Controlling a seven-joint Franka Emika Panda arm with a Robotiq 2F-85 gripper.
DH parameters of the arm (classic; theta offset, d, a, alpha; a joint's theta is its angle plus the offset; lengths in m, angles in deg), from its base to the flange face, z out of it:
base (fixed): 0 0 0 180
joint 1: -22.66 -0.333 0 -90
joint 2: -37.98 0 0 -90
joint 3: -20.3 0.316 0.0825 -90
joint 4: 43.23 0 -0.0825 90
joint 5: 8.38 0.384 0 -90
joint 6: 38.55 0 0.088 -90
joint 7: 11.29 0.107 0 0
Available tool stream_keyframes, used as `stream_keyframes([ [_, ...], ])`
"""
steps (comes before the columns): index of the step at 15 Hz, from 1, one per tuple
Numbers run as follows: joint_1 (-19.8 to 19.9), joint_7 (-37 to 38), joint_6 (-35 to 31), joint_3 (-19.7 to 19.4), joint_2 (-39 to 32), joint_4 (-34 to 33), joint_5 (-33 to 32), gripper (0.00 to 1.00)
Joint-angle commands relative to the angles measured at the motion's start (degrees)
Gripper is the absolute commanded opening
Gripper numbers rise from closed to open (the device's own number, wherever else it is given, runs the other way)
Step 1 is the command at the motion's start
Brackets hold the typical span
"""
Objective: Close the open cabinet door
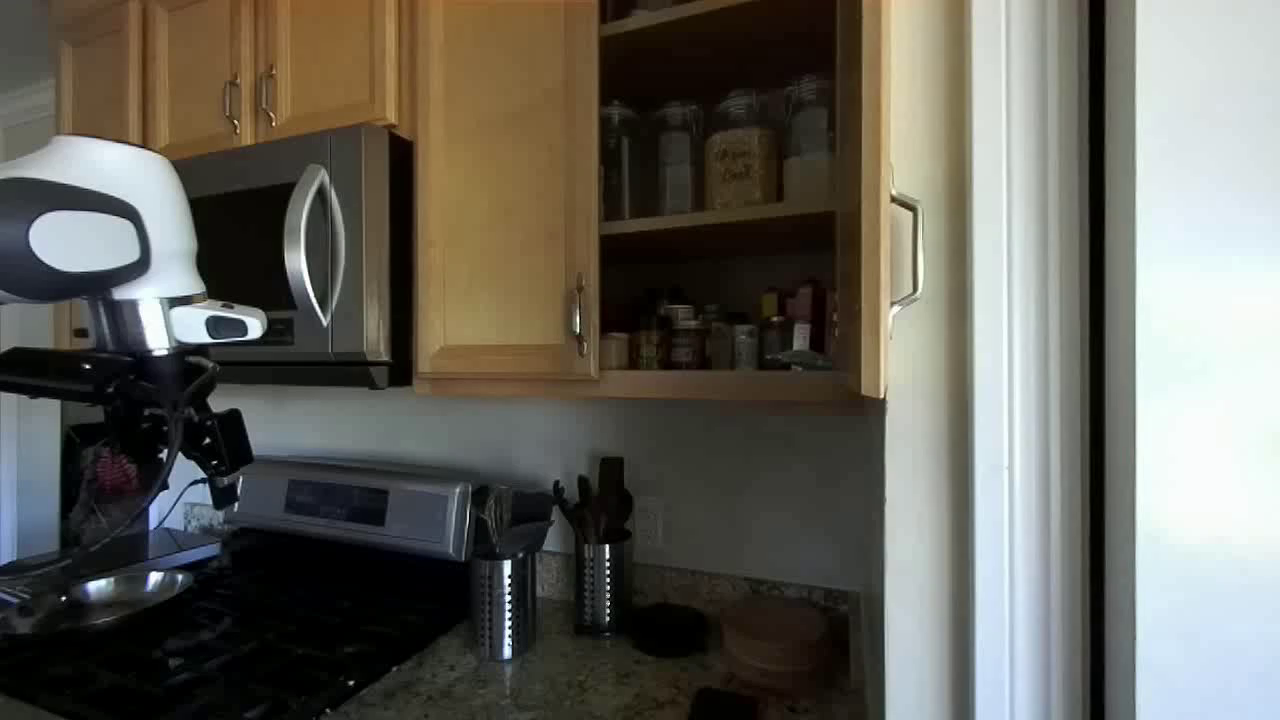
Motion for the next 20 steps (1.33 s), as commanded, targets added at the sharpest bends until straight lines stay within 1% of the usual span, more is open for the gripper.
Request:
stream_keyframes([
  [1, -0.2, 0.1, 0.2, -0.2, -0.1, -0.2, -0.2, 1.00],
  [6, -0.2, 0.1, 0.2, -0.2, -0.1, -0.2, -0.2, 1.00],
  [7, 0.4, 0.4, -0.1, 0.0, -0.5, -0.2, -0.7, 1.00],
  [9, 2.9, 2.3, 0.6, 0.4, -0.7, -0.4, -2.8, 1.00],
  [13, 10.6, 5.6, 0.8, -1.0, -1.3, -0.6, -9.1, 1.00],
  [17, 19.6, 8.7, 0.9, -2.4, -2.5, -1.6, -17.5, 1.00],
  [20, 25.0, 11.1, 1.7, -3.3, -2.9, -3.0, -22.6, 1.00],
])
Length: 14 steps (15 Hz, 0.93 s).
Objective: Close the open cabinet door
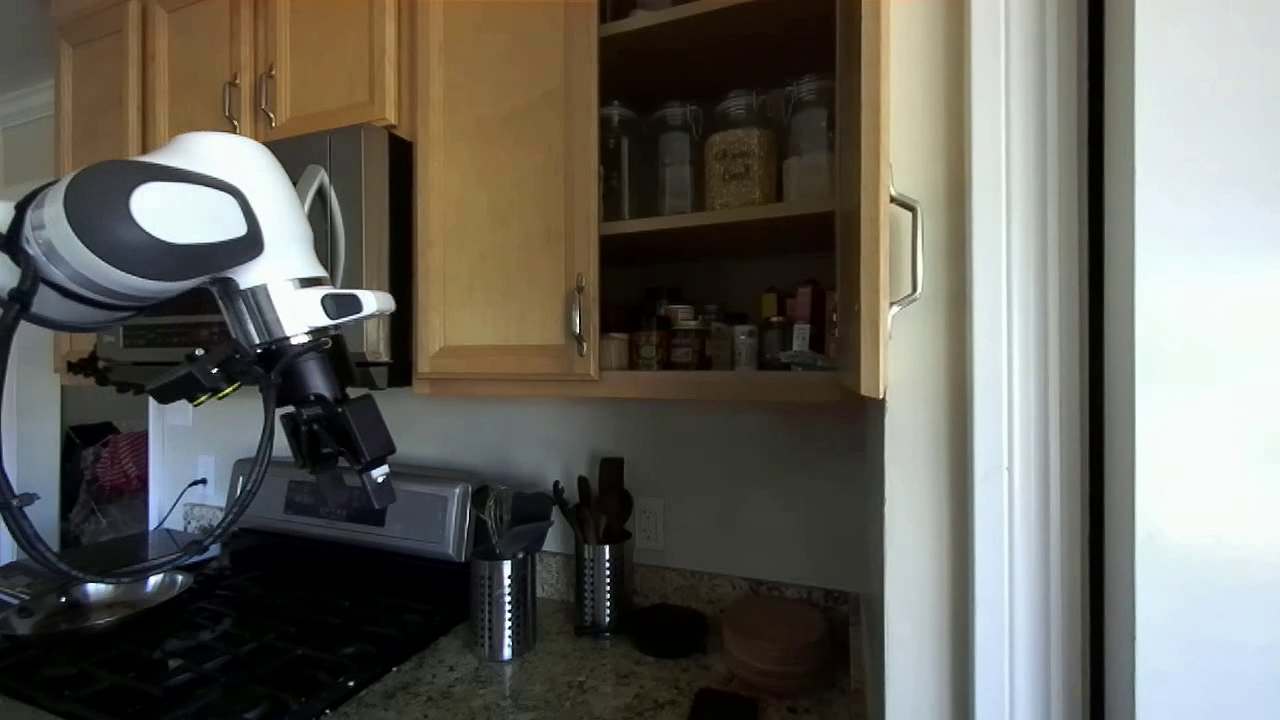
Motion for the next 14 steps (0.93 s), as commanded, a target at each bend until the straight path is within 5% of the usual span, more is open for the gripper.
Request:
stream_keyframes([
  [1, 5.2, 4.4, 1.7, -0.9, -1.5, -2.6, -5.7, 1.00],
  [11, 4.7, 4.4, 1.0, -1.9, -0.7, -1.8, -6.5, 1.00],
  [14, 8.9, 6.5, -2.7, -3.4, -4.0, -3.5, -8.7, 1.00],
])
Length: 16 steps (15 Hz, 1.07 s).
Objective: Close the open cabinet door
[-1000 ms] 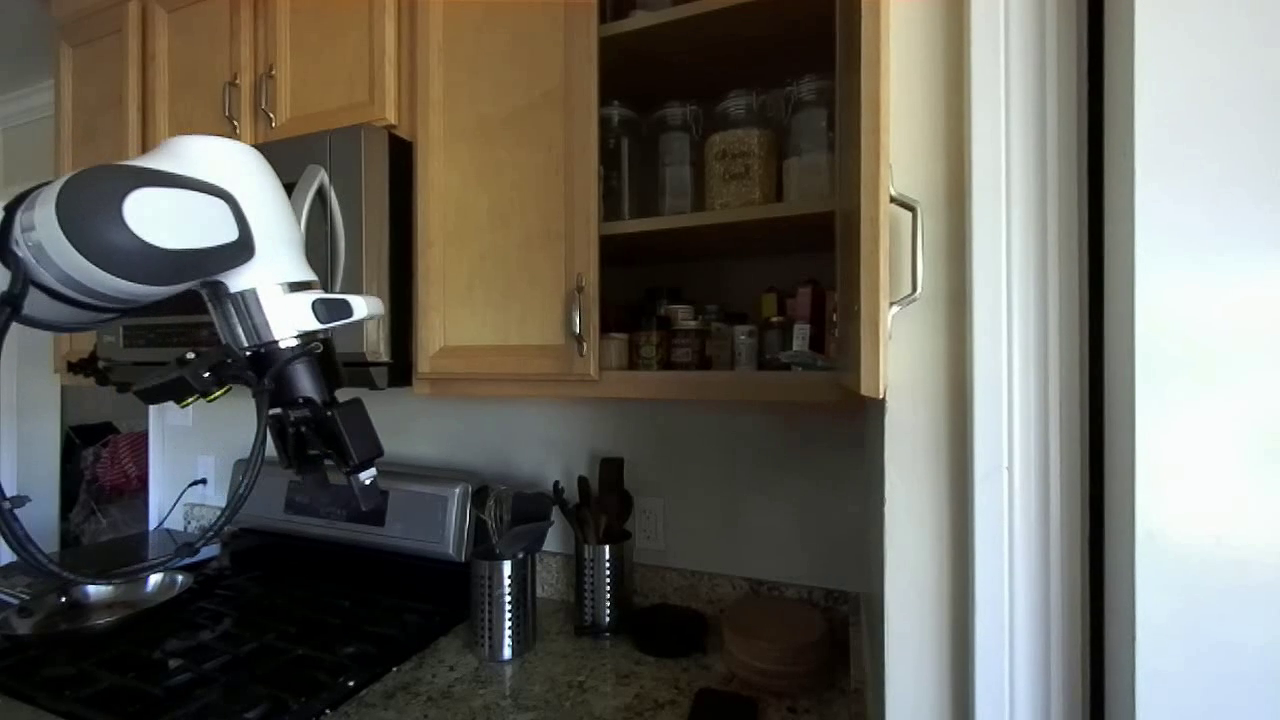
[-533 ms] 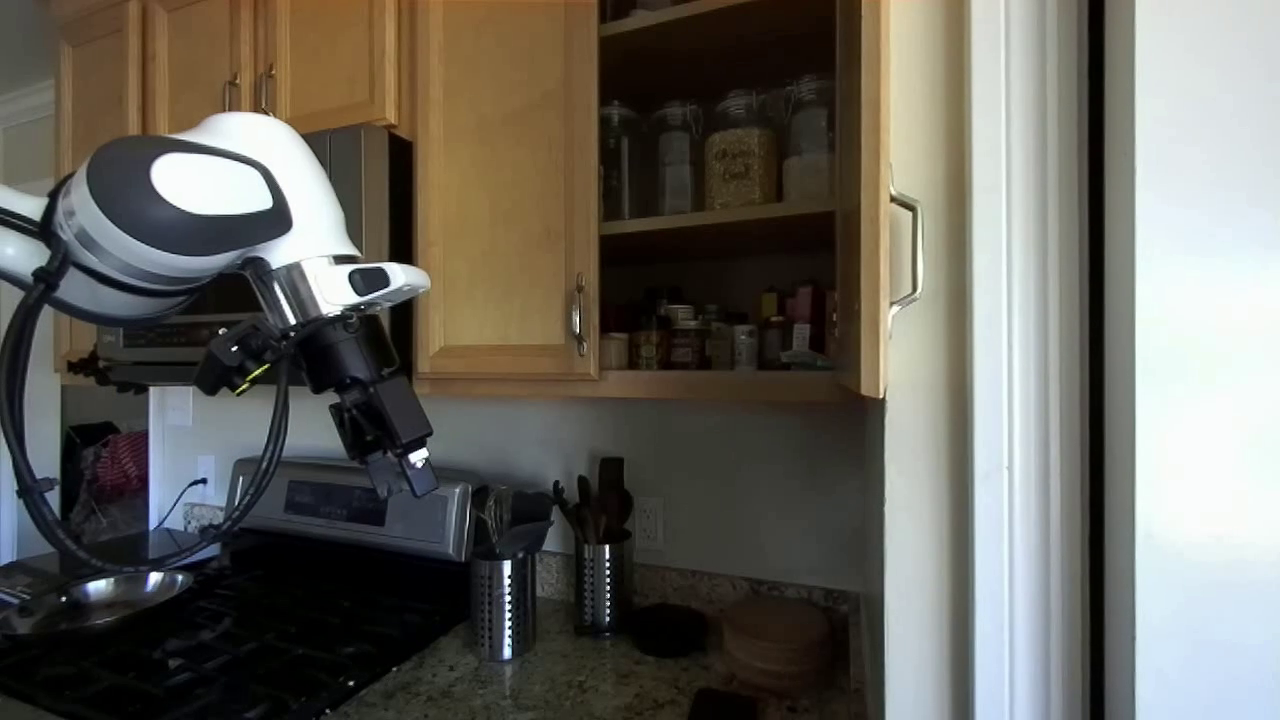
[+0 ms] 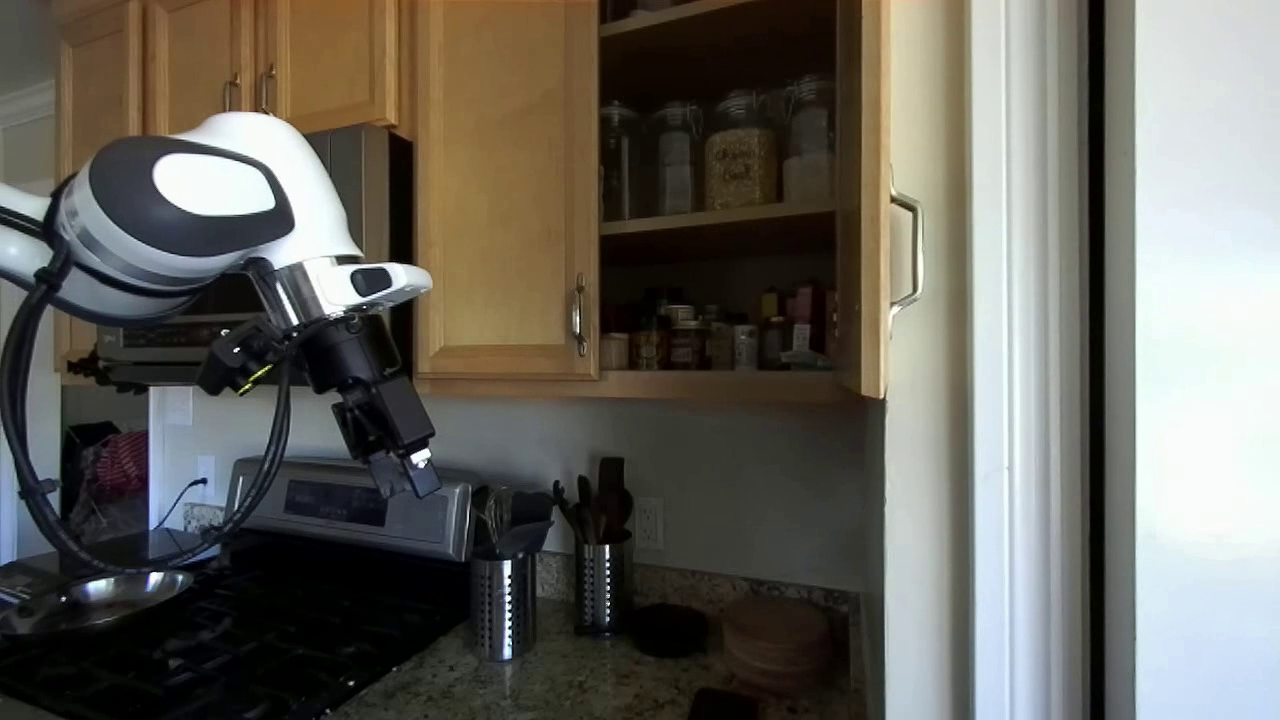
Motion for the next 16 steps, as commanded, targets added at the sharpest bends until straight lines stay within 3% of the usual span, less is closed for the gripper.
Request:
stream_keyframes([
  [1, 3.8, 3.1, -3.9, -2.5, -4.1, -2.2, -4.1, 1.00],
  [11, 15.3, 10.6, -12.0, -7.2, -13.2, -12.8, -16.4, 1.00],
  [16, 21.0, 19.1, -16.6, -6.3, -17.1, -17.6, -29.8, 1.00],
])
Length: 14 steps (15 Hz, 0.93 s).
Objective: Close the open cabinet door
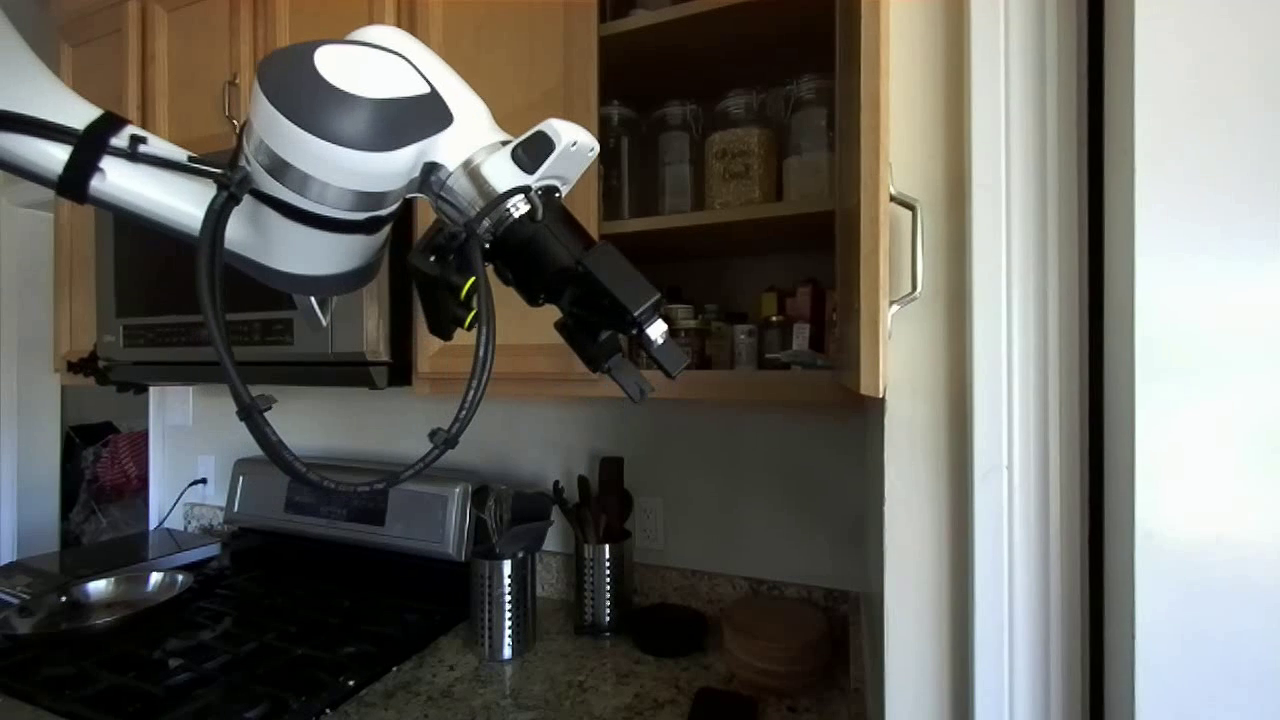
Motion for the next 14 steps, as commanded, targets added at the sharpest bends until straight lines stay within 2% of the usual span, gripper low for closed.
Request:
stream_keyframes([
  [1, 3.4, 7.9, -3.1, 0.3, -4.2, -3.7, -9.8, 1.00],
  [4, 3.6, 14.0, -2.7, -1.2, -7.5, -6.4, -17.7, 1.00],
  [8, 1.5, 21.0, -1.2, -4.8, -12.0, -10.0, -25.2, 1.00],
  [11, -0.4, 23.7, -1.8, -7.8, -15.0, -12.2, -28.0, 1.00],
  [14, -2.9, 22.2, -3.2, -12.0, -15.8, -14.0, -25.7, 1.00],
])
